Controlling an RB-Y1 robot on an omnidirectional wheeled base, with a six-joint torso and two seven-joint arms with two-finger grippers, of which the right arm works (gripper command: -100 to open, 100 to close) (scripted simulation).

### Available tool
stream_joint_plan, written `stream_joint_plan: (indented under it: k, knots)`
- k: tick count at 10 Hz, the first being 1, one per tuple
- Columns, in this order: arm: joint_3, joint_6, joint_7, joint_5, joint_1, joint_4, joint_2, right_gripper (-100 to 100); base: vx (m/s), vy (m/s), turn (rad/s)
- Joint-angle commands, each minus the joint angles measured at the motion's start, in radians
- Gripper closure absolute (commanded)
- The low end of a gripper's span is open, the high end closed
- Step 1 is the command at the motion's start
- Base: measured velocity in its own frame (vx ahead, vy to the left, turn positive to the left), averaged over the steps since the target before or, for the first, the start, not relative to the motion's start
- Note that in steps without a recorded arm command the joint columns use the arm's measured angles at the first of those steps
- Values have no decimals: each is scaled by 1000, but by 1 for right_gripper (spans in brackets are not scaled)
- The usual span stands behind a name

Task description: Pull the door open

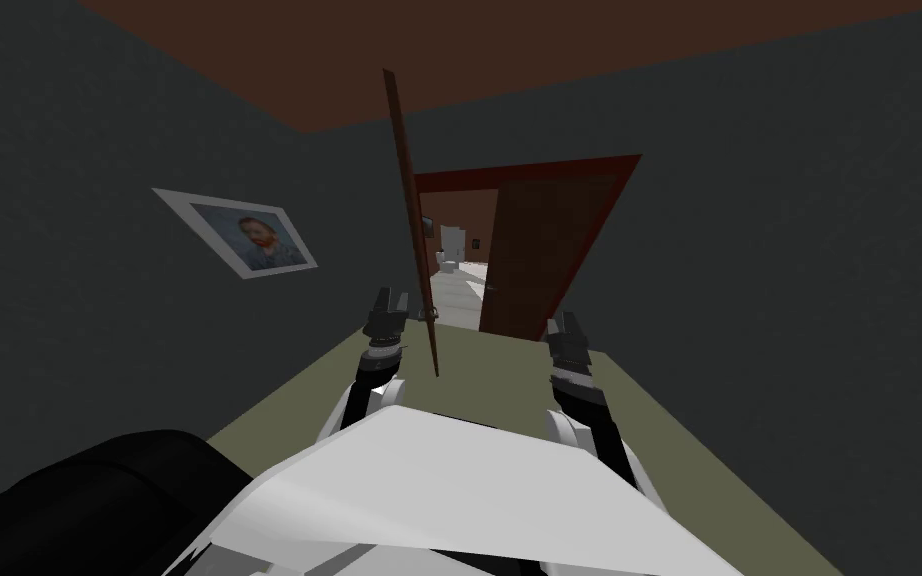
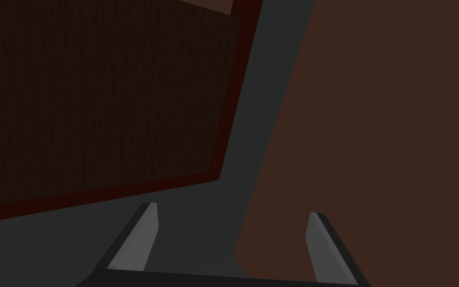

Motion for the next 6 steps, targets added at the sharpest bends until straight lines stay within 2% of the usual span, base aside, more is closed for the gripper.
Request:
stream_joint_plan:
  k: [1, 6]
  knots:
    - [0, -8, 4, -10, -14, 36, -12, -100, -2, 49, -20]
    - [-2, -38, 20, -44, -65, 162, -41, -100, 113, -46, 2]
